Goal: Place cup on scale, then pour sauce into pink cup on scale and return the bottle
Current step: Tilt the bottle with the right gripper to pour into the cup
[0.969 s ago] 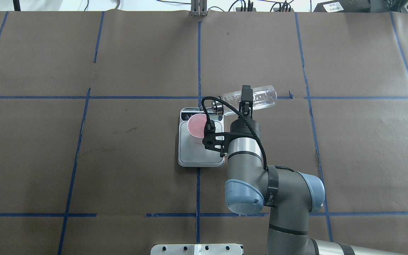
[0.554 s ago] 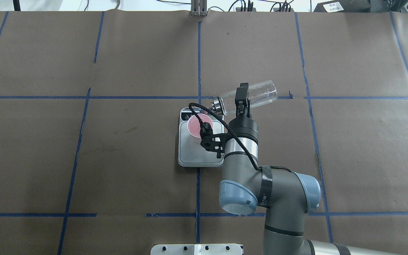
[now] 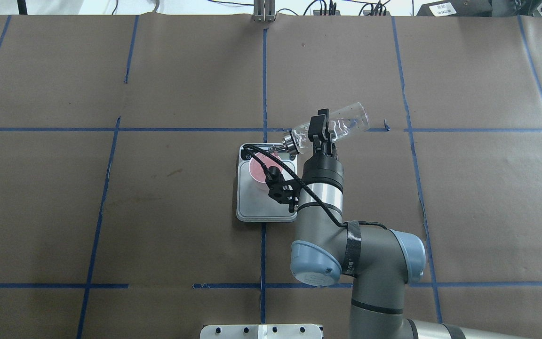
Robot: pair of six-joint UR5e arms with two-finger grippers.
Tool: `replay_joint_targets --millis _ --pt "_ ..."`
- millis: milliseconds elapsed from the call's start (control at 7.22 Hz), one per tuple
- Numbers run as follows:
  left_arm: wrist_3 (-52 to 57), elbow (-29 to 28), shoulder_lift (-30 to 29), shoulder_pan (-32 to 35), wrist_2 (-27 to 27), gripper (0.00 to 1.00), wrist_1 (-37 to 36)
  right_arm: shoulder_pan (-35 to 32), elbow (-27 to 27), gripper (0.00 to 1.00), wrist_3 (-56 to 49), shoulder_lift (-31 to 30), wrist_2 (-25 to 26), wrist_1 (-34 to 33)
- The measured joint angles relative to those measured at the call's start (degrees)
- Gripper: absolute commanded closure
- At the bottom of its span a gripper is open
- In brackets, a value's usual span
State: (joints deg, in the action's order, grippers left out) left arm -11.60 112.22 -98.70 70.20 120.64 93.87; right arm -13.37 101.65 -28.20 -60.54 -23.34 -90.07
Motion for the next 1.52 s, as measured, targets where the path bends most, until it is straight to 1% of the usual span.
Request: replay_joint_targets --millis 277,554,831,969,1108,1523 --pt "0.00 -0.11 0.00 -0.01 0.05 0.01 0.00 0.67 -1.08 1.00 -0.87 -0.09 2.50 0.11" --pt "0.00 0.00 0.00 0.01 0.09 0.01 0.00 0.75 -1.76 1.00 -0.11 -0.11 3.61 0.86" --pt "0.00 0.18 0.03 0.05 0.04 0.01 0.00 0.61 -1.67 1.00 2.62 -0.73 3.61 4.99" --pt "-0.02 0.26 0.03 0.08 0.03 0.01 0.00 0.52 -1.67 1.00 5.82 -1.73 3.45 7.36" --pt "-0.06 0.31 0.01 0.10 0.03 0.01 0.00 0.49 -1.69 1.00 11.67 -2.78 3.05 8.66" --pt "-0.09 0.36 -0.10 0.11 0.03 0.01 0.00 0.59 -1.59 1.00 34.33 -3.49 -1.23 9.52"
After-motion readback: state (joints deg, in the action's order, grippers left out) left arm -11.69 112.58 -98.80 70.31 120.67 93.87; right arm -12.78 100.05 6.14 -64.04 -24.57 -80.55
